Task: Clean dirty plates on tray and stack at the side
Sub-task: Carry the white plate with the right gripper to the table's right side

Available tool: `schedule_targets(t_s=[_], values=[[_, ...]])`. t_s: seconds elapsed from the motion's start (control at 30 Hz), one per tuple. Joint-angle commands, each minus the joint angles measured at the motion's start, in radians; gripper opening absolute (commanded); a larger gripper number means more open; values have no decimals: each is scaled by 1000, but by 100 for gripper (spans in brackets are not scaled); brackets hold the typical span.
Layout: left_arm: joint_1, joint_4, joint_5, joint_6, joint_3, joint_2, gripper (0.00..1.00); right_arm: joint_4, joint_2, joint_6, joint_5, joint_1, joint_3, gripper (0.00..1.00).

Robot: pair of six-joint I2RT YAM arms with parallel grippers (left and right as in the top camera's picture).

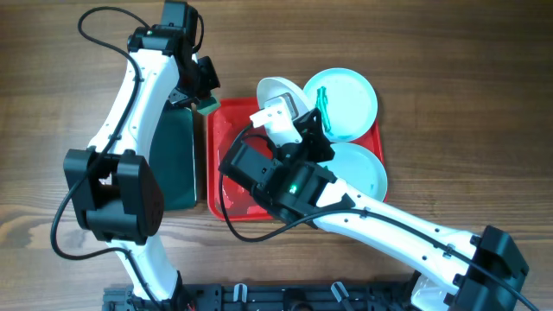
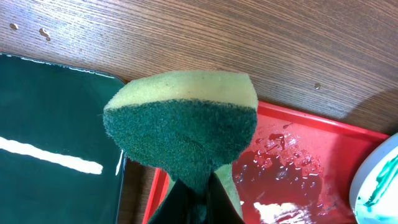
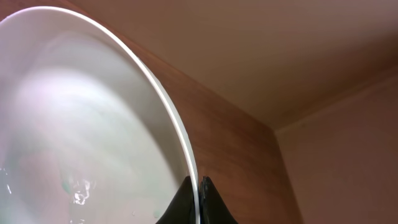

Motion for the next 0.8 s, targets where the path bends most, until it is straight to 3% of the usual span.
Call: schedule_targets(t_s=[0.0, 0.2, 0.4, 0.6, 0.77], values=[[-2, 2, 13, 4, 7, -8, 4, 13, -27, 29, 41, 4, 14, 4], [-2, 2, 12, 4, 7, -8, 4, -48, -29, 140, -557, -62, 14, 4], [-5, -1, 12, 5, 7, -8, 4, -19, -152, 42, -1229, -436, 14, 4], [-8, -5, 12, 5, 7, -8, 4, -109, -202, -3, -1487, -953, 14, 4], [-17, -18, 12, 5, 7, -8, 4, -137, -194, -33, -1384, -1275, -17, 4]])
